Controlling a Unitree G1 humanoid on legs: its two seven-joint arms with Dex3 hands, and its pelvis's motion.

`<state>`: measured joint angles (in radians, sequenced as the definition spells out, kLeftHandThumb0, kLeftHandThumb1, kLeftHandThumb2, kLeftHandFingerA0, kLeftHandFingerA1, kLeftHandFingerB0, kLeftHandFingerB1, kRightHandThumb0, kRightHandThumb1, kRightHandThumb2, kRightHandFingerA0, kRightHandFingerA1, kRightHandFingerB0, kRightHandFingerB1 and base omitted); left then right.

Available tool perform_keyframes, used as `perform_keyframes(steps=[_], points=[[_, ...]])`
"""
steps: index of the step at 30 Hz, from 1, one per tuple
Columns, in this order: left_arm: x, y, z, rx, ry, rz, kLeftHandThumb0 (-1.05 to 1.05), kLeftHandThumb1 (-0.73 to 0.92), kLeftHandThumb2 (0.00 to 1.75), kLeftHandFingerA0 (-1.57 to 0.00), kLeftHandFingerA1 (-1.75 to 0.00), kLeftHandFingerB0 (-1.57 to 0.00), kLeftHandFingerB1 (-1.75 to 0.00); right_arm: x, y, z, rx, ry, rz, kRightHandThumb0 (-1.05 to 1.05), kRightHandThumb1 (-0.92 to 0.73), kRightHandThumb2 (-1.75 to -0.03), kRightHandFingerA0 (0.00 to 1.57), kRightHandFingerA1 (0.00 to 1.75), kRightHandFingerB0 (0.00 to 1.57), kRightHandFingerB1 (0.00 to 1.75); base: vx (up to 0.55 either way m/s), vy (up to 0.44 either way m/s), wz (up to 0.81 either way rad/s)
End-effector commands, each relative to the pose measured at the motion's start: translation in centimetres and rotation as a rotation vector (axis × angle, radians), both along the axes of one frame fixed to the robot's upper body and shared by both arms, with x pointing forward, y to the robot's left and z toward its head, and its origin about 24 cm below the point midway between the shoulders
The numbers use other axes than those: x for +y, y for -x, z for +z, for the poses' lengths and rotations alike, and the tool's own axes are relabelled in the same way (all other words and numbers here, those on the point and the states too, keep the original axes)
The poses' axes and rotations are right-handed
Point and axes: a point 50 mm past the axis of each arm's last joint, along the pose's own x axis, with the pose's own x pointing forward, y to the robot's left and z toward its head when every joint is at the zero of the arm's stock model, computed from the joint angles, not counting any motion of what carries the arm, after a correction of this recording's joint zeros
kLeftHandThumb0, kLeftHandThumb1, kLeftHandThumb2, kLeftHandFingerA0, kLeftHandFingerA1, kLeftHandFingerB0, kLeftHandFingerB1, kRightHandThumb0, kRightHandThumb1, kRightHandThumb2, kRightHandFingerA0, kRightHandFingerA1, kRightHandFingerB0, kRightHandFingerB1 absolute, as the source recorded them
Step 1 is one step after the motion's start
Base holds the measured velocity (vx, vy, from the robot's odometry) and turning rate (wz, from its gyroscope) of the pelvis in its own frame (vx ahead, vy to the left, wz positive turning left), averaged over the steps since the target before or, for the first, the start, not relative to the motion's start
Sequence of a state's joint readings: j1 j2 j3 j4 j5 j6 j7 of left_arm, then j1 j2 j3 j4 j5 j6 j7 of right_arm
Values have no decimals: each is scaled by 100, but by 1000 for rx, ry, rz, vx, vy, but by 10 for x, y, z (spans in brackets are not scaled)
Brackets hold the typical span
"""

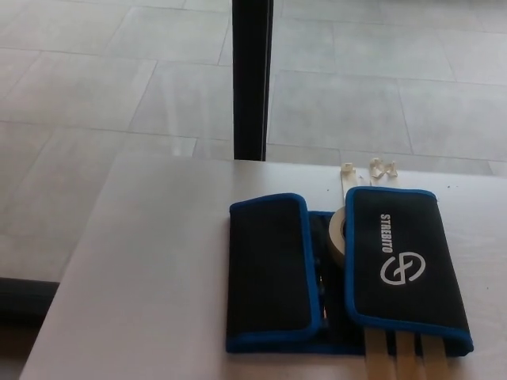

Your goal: The robot uses its right hand to open a black folded toolkit cover kept in the middle of the desk

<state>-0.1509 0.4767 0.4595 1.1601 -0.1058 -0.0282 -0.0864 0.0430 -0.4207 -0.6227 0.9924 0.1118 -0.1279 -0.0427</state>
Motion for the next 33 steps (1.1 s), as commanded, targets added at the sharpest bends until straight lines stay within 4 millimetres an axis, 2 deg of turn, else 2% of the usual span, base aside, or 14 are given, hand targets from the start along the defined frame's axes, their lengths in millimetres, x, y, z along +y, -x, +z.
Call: perform_keyframes(steps=[1,5,6,8,14,16,19,21,22,24,25,28,29,33], points=[[10,9,4,-62,45,93,-69,69,61,-59,-64,-46,-45,-27,6,34,-228,51,-240,-59,-66,-60,51,107,28,70,0,0,0],[11,11,3,-73,62,121,-71,69,61,-57,-66,-49,-45,-47,4,55,-498,-88,-586,-50,-71,-64,55,154,32,101,0,0,0],[11,11,2,-86,79,149,-69,52,95,-56,-71,-44,-57,-54,5,61,-522,-125,-681,-48,-79,-52,49,169,23,101,0,0,0],[11,12,2,-77,69,139,-71,68,60,-59,-65,-51,-45,-62,10,64,-505,-164,-730,-40,-77,-62,70,170,38,103,0,0,0],[11,11,2,-74,68,132,-70,53,96,-56,-70,-42,-56,-75,15,80,-588,-263,-943,-43,-74,-75,78,175,47,121,0,0,0],[12,12,3,-83,74,136,-70,69,60,-57,-63,-48,-44,-79,1,95,-646,-231,-950,-50,-72,-72,104,175,49,119,0,0,0],[13,11,5,-70,60,125,-71,70,60,-57,-65,-48,-45,-84,-24,126,-708,-173,-893,-58,-69,-69,84,151,36,89,0,0,0],[12,10,4,-75,61,130,-70,69,60,-58,-66,-49,-46,-84,-46,152,-893,-205,-828,-54,-73,-67,63,158,46,120,0,0,0],[12,10,4,-76,62,130,-69,69,61,-59,-67,-48,-46,-79,-62,168,-921,-163,-778,-55,-65,-66,93,156,66,127,0,0,0],[12,11,4,-74,62,130,-69,69,61,-58,-65,-47,-45,-65,-89,191,-1015,-114,-627,-55,-59,-64,88,163,65,106,0,0,0],[12,11,4,-72,61,128,-71,68,60,-58,-64,-47,-44,-55,-102,199,-1003,-73,-507,-63,-67,-59,27,132,26,79,0,0,0],[11,13,2,-69,63,129,-70,68,61,-59,-65,-49,-45,-29,-125,210,-898,28,-248,-74,-62,-60,28,119,23,70,0,0,3],[12,13,2,-70,68,131,-71,68,60,-58,-64,-48,-44,-4,-140,213,-870,81,-69,-86,-51,-93,41,84,26,62,0,0,7],[12,15,2,-68,61,121,-68,53,96,-55,-70,-40,-56,45,-158,212,-864,142,256,-62,-67,-60,21,58,31,37,0,0,9]])
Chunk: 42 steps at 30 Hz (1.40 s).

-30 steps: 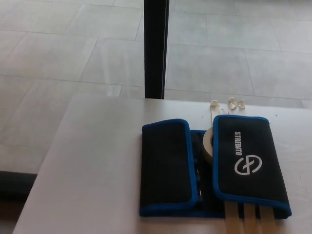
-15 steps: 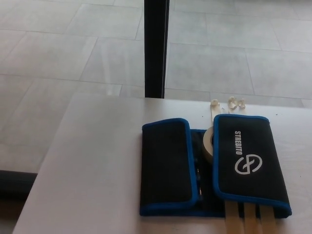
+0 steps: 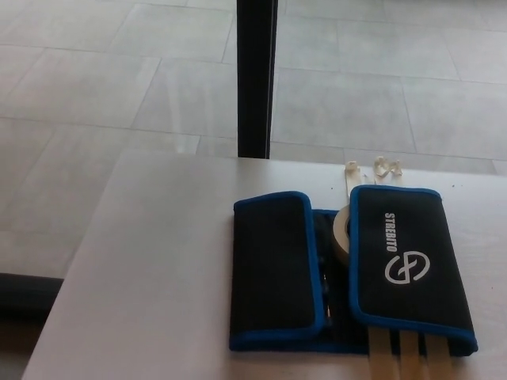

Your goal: The robot uses its right hand to open a black folded toolkit cover kept in the middle of the desk

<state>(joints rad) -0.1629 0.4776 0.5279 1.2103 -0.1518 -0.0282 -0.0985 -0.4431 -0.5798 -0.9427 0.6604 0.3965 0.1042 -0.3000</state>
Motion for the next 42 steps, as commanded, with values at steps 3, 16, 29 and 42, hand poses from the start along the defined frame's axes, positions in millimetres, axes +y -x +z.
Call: perform_keyframes(steps=[3,16,29,42], points=[[9,7,5,-24,13,63,-70,68,60,-60,-69,-50,-47,143,-70,21,98,514,682,-67,-54,-85,27,52,21,43,0,0,0],[9,5,5,-13,-2,43,-70,69,60,-59,-65,-51,-46,282,-83,-39,380,1098,1183,-80,-65,-60,23,46,31,30,0,0,0],[9,4,6,-15,-8,35,-69,68,61,-60,-67,-51,-46,303,-67,-82,507,1284,1366,-55,-62,-59,23,58,31,34,0,0,0],[9,0,9,-21,-12,29,-71,69,60,-61,-67,-52,-47,303,-52,-91,643,1621,1357,-62,-64,-61,28,56,30,36,0,0,0]])
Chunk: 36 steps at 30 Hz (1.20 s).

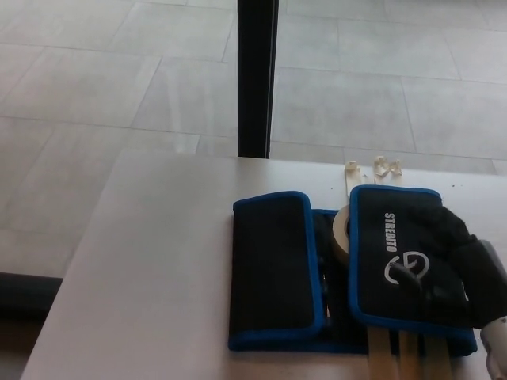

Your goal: The robot uses its right hand to open a black folded toolkit cover kept in the middle of the desk

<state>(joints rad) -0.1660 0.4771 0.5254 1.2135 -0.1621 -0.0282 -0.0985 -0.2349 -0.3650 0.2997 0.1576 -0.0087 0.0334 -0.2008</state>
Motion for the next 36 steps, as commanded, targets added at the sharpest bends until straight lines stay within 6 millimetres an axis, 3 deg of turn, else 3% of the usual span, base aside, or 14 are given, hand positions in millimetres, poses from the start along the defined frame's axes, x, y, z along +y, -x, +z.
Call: perform_keyframes(steps=[1,3,7,12,13,17,21,23,24,26,28,34,35,36], points=[[10,1,9,-11,-19,20,-70,69,60,-59,-66,-51,-47,16,39,-13,-131,688,413,-59,-68,-60,30,56,30,34,0,0,0],[11,0,10,-12,-17,38,-69,53,95,-58,-71,-48,-60,10,41,-15,-154,764,421,-60,-69,-61,31,56,29,36,0,0,0],[11,0,9,-15,-11,45,-69,52,94,-59,-73,-49,-60,-4,40,-13,-153,858,419,-63,-52,-88,28,61,25,49,0,0,0],[11,0,10,-21,-11,40,-68,52,94,-58,-72,-49,-61,-22,32,-9,-147,959,374,-60,-71,-61,29,56,32,37,0,0,0],[11,0,10,-22,-7,42,-70,68,60,-62,-67,-52,-48,-26,31,-8,-158,994,363,-63,-69,-62,28,56,31,35,0,0,0],[11,-2,11,-18,-17,36,-69,52,95,-58,-72,-49,-60,-30,22,-1,-205,1106,349,-60,-69,-61,25,59,32,36,0,0,0],[11,-6,13,-34,-8,49,-71,67,60,-61,-68,-54,-48,-26,18,-7,-217,1160,340,-63,-71,-61,22,59,29,38,0,0,0],[11,-7,13,-36,-9,44,-68,52,94,-58,-72,-48,-60,-23,18,-12,-218,1174,347,-63,-71,-61,21,58,29,37,0,0,0],[11,-6,12,-30,-12,43,-69,68,60,-61,-67,-54,-48,-18,19,-16,-207,1203,365,-63,-71,-61,20,55,26,35,0,0,0],[11,-6,12,-29,-11,44,-69,52,94,-58,-72,-48,-59,-16,19,-20,-207,1221,375,-66,-71,-62,17,56,23,35,0,0,0],[11,-6,12,-33,-11,44,-71,69,60,-60,-70,-54,-50,-12,20,-23,-206,1248,391,-69,-70,-61,13,55,21,34,0,0,0],[11,-4,12,-31,-8,56,-70,67,60,-60,-68,-57,-49,-12,25,-26,-206,1287,442,-72,-66,-60,11,52,14,34,0,0,0],[11,-4,12,-34,-6,56,-69,51,95,-57,-71,-45,-58,-13,25,-27,-205,1297,442,-72,-64,-60,10,51,15,33,0,0,0],[11,-4,12,-37,-5,51,-71,67,61,-58,-67,-51,-46,-16,25,-28,-196,1320,444,-39,-36,-97,2,54,0,50,0,0,0]])
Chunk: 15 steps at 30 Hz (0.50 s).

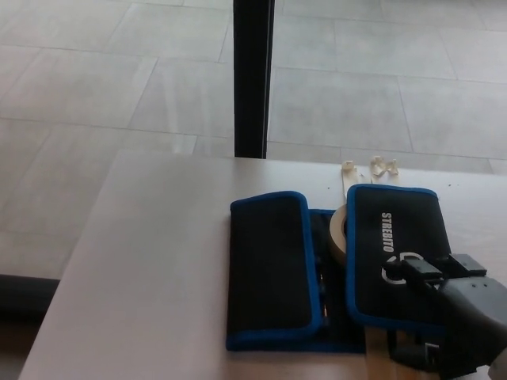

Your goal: The robot uses its right hand to open a black folded toolkit cover kept in the middle of the desk

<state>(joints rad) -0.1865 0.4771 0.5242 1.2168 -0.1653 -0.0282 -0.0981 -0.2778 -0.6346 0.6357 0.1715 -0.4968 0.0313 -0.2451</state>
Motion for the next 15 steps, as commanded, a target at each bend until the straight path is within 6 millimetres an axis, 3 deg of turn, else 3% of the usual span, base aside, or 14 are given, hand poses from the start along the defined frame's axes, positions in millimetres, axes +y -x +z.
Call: perform_keyframes(steps=[1,2,4,6,7,8,12,15], points=[[12,3,9,-16,-9,55,-70,67,61,-60,-66,-51,-46,-16,9,-10,-114,543,220,-39,-35,-96,2,54,0,50,0,0,0],[12,3,9,-15,-8,59,-70,67,60,-59,-66,-55,-48,-19,8,-12,-102,565,213,-73,-44,-83,3,50,6,42,0,0,0],[12,3,9,-7,-17,50,-70,68,60,-59,-66,-56,-48,-25,8,-14,-75,617,191,-75,-43,-83,2,32,7,34,0,0,0],[12,4,9,-8,-19,41,-70,68,60,-60,-67,-54,-48,-30,7,-13,-52,653,175,-72,-41,-83,2,30,3,31,0,0,0],[12,4,9,-7,-23,35,-71,68,60,-60,-64,-52,-45,-37,3,-12,-66,654,119,-36,-35,-93,2,53,0,50,0,0,0],[12,4,9,-6,-25,33,-70,69,61,-60,-64,-52,-45,-39,1,-11,-104,643,93,-56,-58,-59,14,47,16,31,0,0,0],[12,3,9,-4,-26,29,-70,68,60,-59,-65,-54,-47,-43,-2,-9,-256,631,50,-51,-57,-58,19,50,24,31,0,0,0],[12,5,8,-11,-13,38,-70,67,60,-58,-68,-54,-47,-44,-5,-8,-370,623,24,-32,-56,-57,22,54,30,33,0,0,0]])
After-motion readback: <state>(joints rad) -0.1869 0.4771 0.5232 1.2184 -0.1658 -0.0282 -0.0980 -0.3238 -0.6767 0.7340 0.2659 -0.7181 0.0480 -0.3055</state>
